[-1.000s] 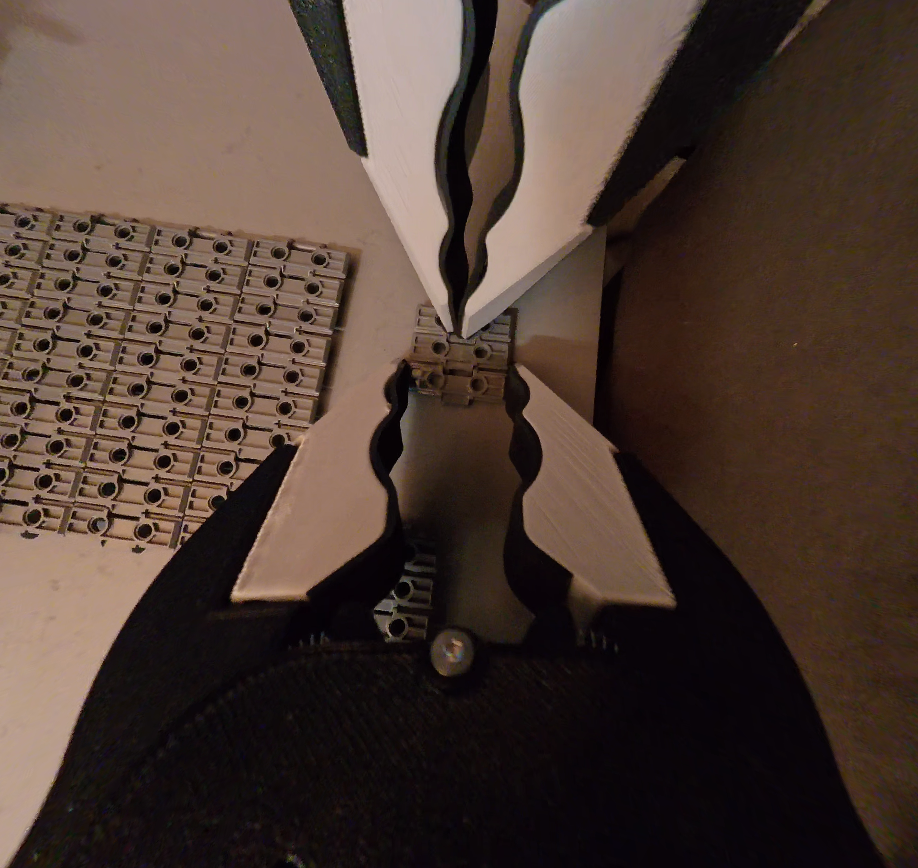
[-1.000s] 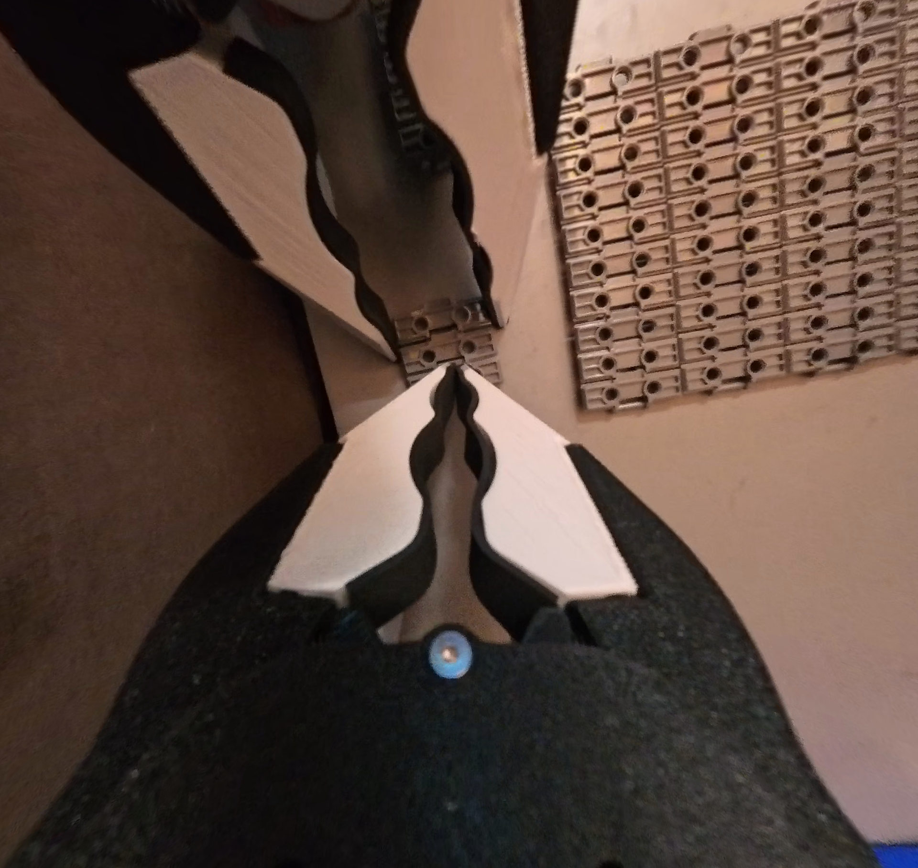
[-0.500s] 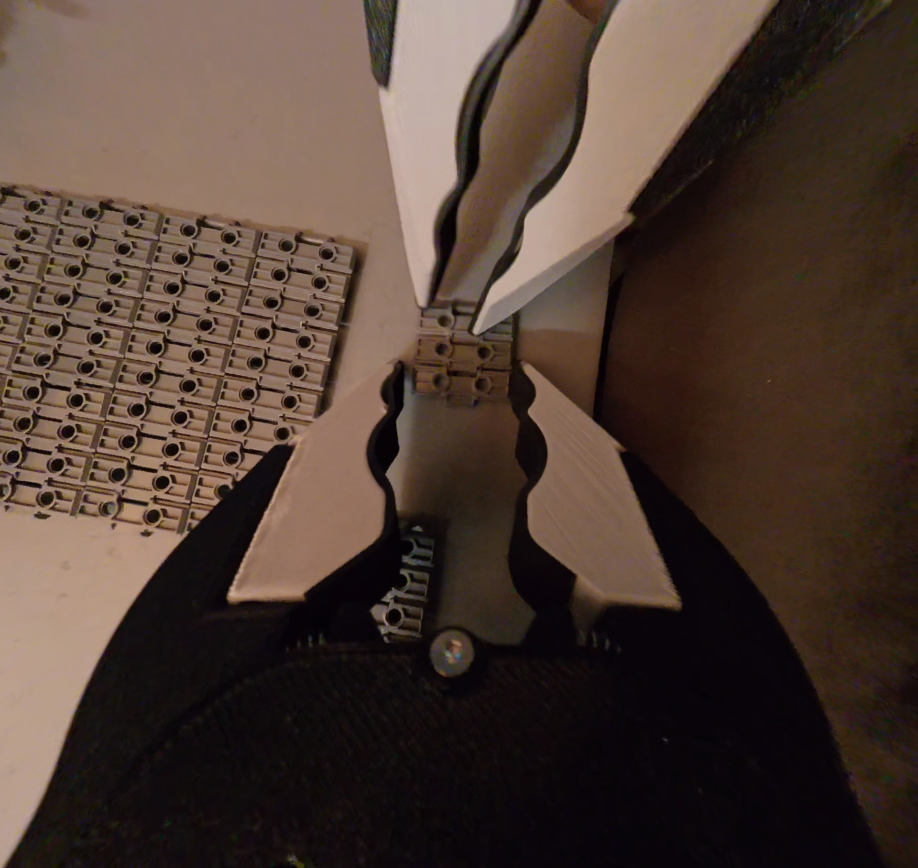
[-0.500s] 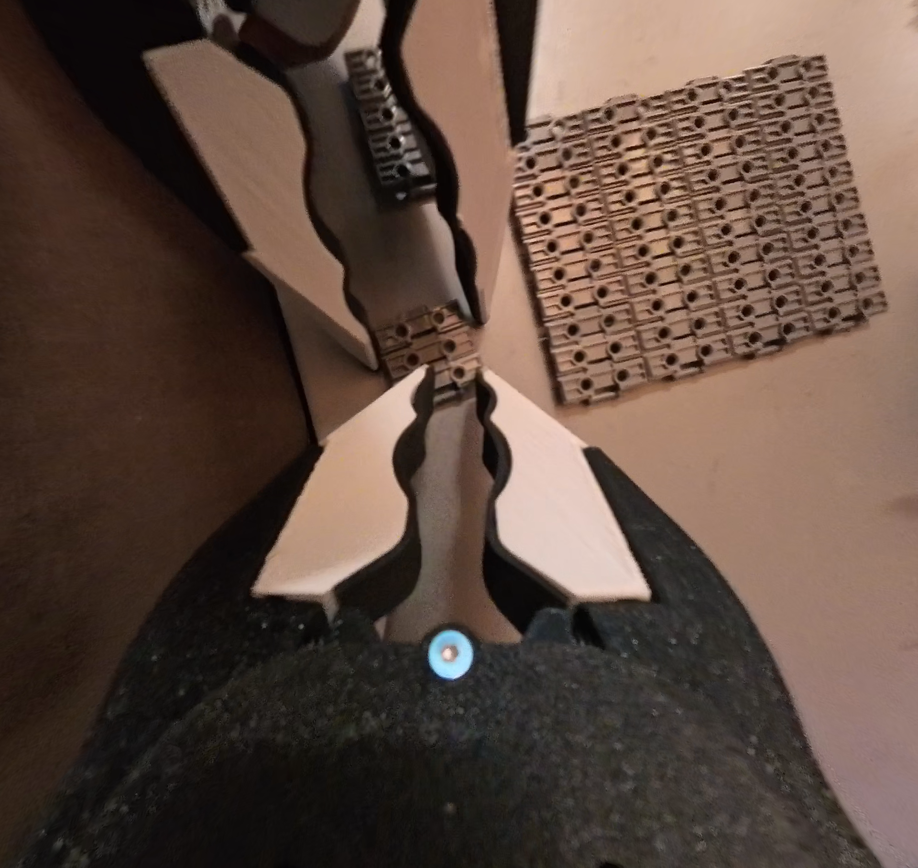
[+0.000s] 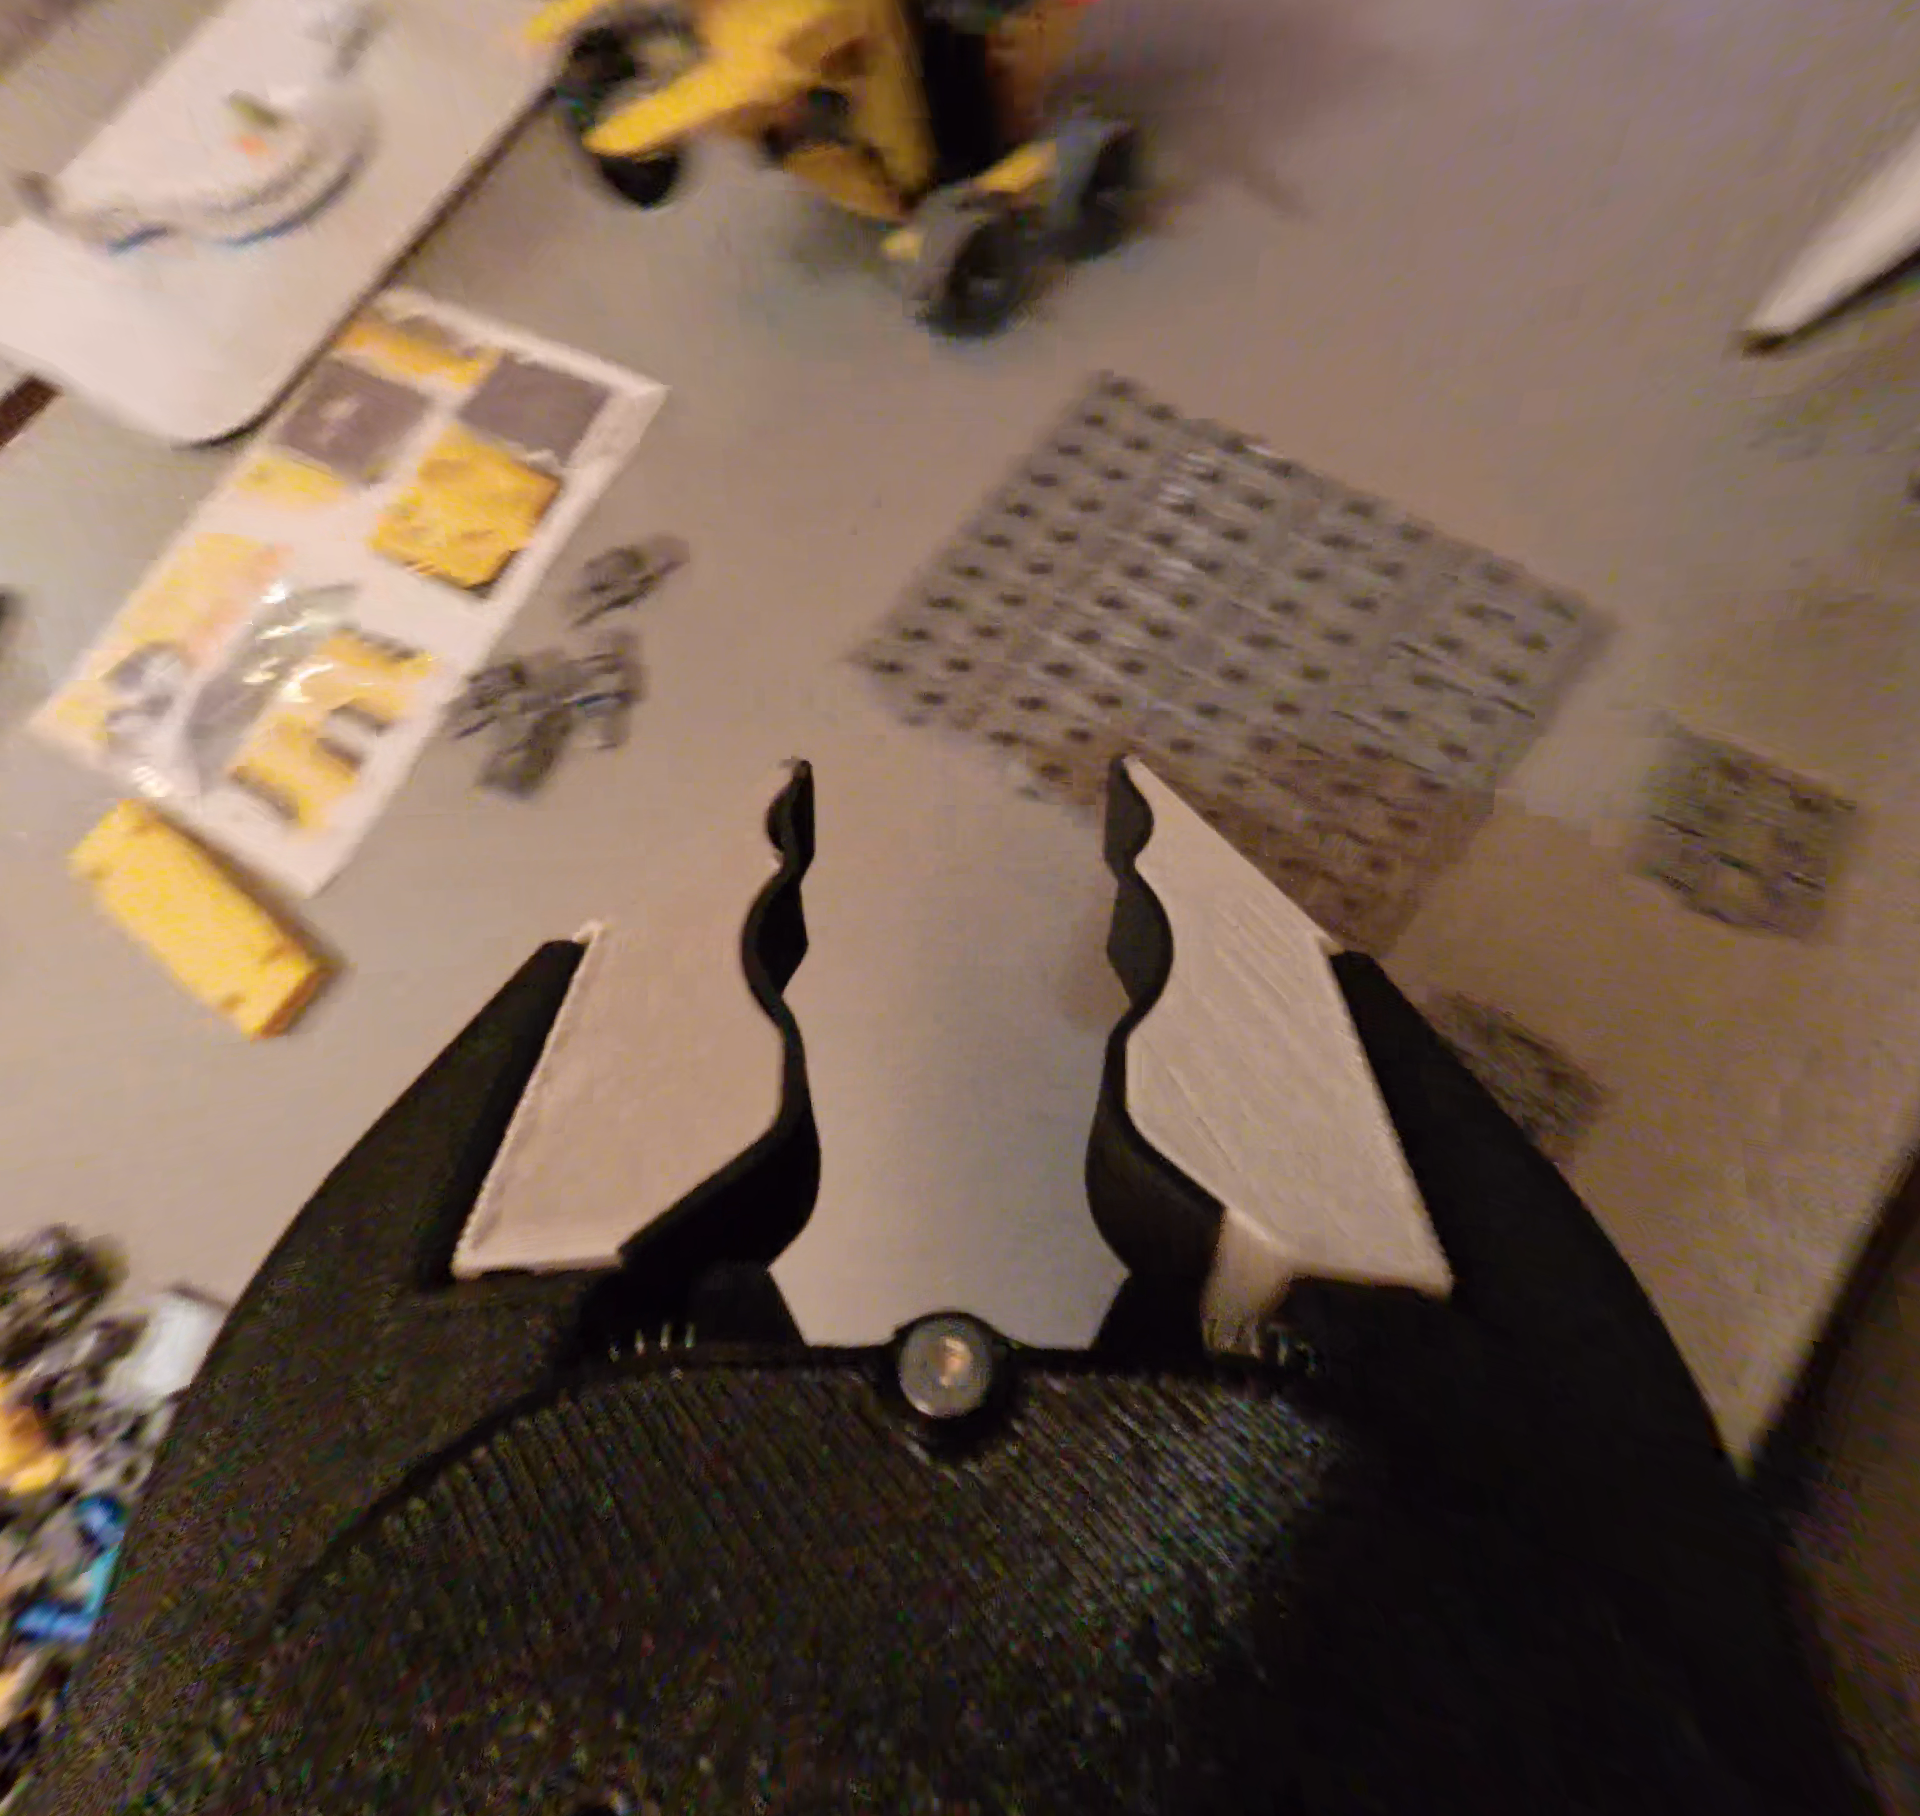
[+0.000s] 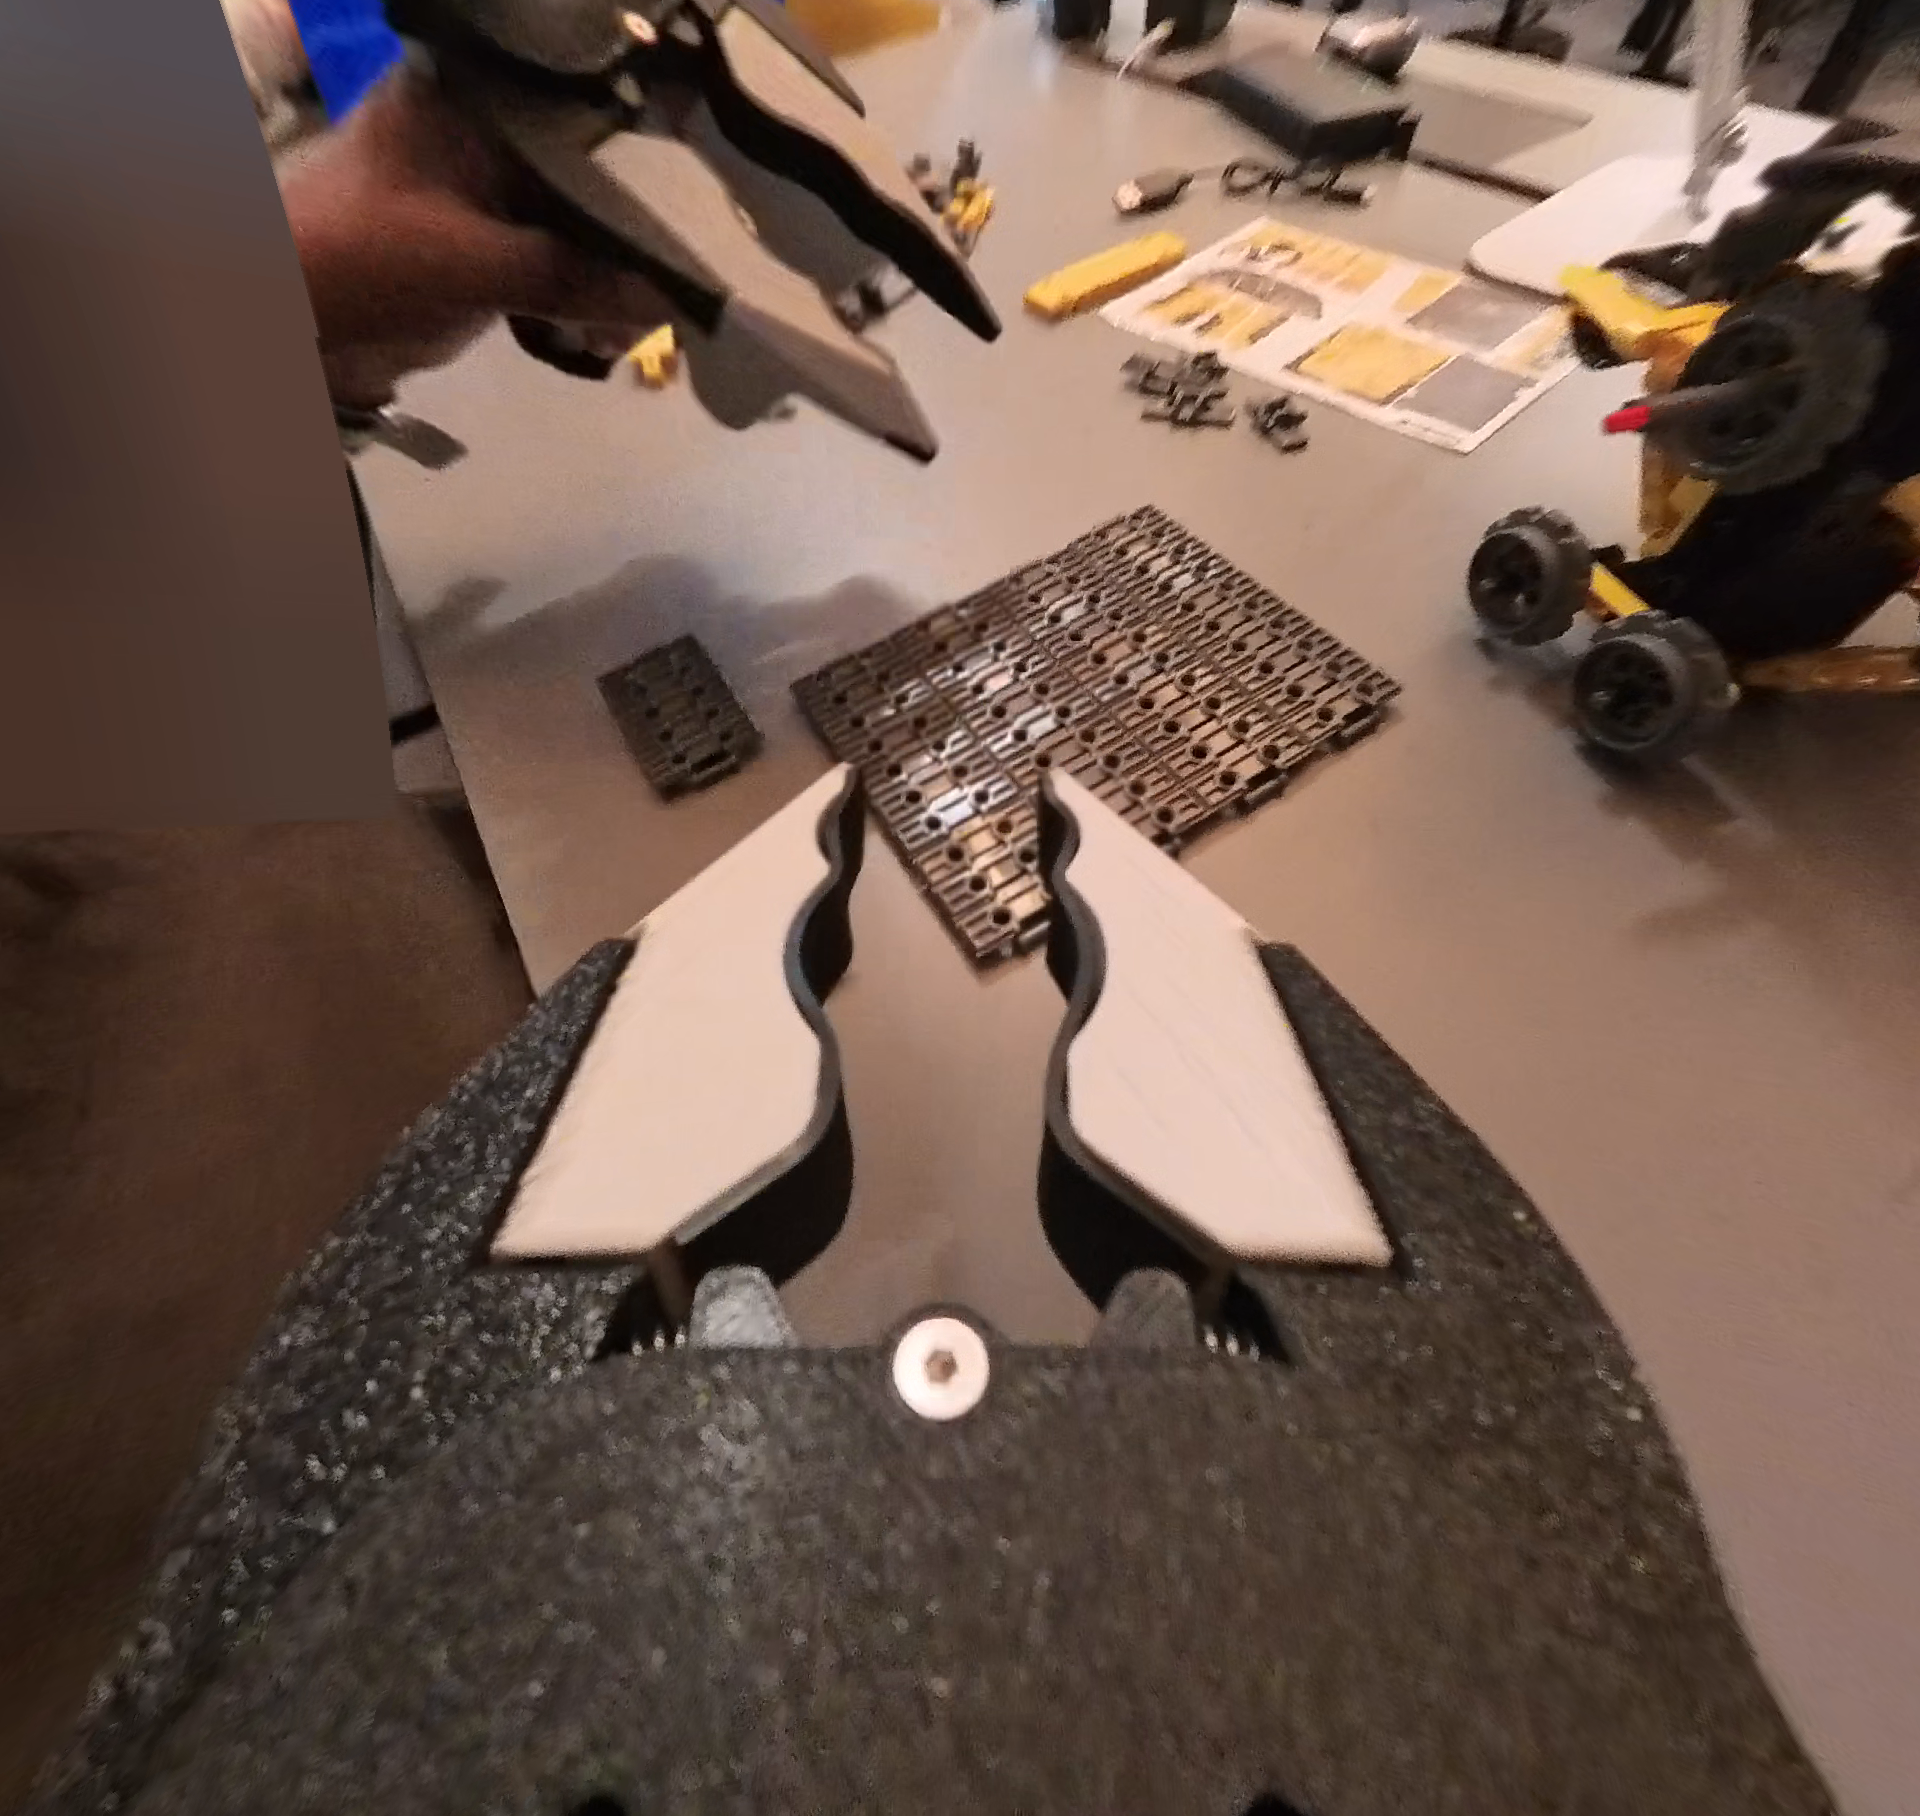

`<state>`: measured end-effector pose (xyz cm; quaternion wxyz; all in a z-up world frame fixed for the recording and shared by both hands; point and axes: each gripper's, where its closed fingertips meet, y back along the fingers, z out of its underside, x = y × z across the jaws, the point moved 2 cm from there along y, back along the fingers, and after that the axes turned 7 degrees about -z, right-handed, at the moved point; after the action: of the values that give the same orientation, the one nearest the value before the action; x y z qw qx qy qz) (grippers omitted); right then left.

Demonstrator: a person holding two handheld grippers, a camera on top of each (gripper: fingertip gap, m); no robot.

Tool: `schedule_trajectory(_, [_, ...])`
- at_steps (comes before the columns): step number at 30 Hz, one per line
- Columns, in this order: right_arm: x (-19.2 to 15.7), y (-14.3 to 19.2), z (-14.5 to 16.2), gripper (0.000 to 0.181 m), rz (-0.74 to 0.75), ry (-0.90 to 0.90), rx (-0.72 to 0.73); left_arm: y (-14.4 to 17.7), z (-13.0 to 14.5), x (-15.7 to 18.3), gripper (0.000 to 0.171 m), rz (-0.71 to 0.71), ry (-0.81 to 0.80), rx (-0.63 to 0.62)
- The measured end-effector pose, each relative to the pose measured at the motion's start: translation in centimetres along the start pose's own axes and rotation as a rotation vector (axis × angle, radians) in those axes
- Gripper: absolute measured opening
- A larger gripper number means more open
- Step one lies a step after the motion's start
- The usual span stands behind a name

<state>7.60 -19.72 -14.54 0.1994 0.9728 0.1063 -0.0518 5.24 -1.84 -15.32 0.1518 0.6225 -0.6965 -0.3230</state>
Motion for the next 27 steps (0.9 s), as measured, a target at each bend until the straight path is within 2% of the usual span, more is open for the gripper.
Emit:
schedule_trajectory(3, [0.4, 0.2, -0.4, 0.033, 0.020, -0.027, 0.076, -1.5, 0.7, -5.7, 0.041, -0.061, 0.122, -0.023])
schedule_trajectory(8, [1.2, 0.5, 0.2, 0.037, 0.061, -0.049, 0.089, -5.1, 2.3, -11.1, 0.042, -0.133, 0.166, -0.109])
schedule_trajectory(13, [1.6, 0.7, 0.7, 0.038, 0.086, -0.045, 0.073, -7.6, 2.9, -11.6, 0.026, -0.119, 0.139, -0.154])
schedule_trajectory(18, [1.7, 0.6, 0.5, 0.038, 0.080, -0.040, 0.079, -8.5, 3.1, -11.1, 0.017, -0.106, 0.120, -0.163])
schedule_trajectory(23, [1.5, 0.4, 0.4, 0.039, 0.089, -0.020, 0.074, -7.9, 3.1, -10.6, 0.013, -0.098, 0.099, -0.161])
schedule_trajectory(27, [1.6, 0.6, 0.6, 0.039, 0.120, -0.001, 0.060, -5.5, 1.5, -9.6, 0.008, -0.158, 0.030, -0.084])
